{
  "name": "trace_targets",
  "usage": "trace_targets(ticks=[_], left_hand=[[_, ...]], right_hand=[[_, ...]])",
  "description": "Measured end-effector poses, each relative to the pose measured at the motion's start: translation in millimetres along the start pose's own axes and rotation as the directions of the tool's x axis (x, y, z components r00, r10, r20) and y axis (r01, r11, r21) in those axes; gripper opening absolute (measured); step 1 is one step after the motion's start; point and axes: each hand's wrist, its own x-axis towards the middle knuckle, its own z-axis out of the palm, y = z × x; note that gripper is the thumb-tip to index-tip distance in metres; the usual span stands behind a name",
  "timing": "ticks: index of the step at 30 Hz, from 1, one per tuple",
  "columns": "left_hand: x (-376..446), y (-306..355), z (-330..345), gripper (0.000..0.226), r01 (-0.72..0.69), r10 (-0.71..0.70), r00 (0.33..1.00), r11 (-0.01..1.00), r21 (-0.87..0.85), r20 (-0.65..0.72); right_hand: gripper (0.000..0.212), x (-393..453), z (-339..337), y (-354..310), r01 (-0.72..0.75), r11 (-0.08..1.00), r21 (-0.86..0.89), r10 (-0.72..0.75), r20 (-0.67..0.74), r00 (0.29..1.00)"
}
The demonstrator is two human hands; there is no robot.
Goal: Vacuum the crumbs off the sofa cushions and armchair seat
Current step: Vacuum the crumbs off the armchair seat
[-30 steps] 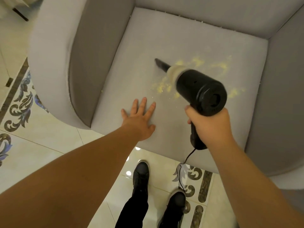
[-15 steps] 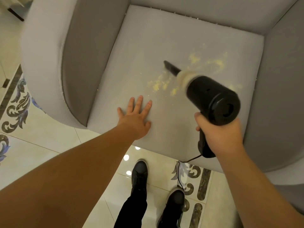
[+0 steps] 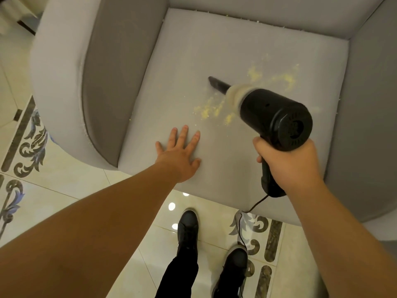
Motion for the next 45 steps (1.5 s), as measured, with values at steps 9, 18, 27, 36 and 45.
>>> trace_targets(ticks=[9, 18, 27, 36, 45], left_hand=[[-1.8, 0.4, -1.6, 0.08, 0.0, 0.0, 1.0, 1.0, -0.01, 0.002], [-1.1, 3.2, -1.1, 0.08, 0.019, -0.019, 0.999, 1.0, 0.009, 0.03], [-1.5, 5.2, -0.4, 0.08, 0.026, -0.027, 0.999, 0.999, 0.032, 0.026], [-2.6, 4.3, -3.7, 0.084, 0.021, -0.022, 0.999, 1.0, 0.009, 0.033], [-0.2, 7.7, 1.8, 0.084, 0.051, -0.053, 0.998, 0.998, 0.037, 0.032]], right_hand=[[0.03, -8.1, -6.3, 1.0, 0.047, 0.995, -0.083, -0.055, -0.092, 0.994], [0.023, -3.4, 4.4, 9.5, 0.039, 0.996, -0.084, -0.041, -0.02, 0.999], [0.017, 38.5, 28.2, -13.3, 0.121, 0.991, 0.063, -0.117, -0.07, 0.991], [0.028, -14.3, 1.0, 23.4, 0.099, 0.993, 0.067, -0.087, -0.162, 0.983], [0.013, 10.7, -1.1, 24.7, 0.025, 0.997, 0.072, -0.017, -0.113, 0.993]])
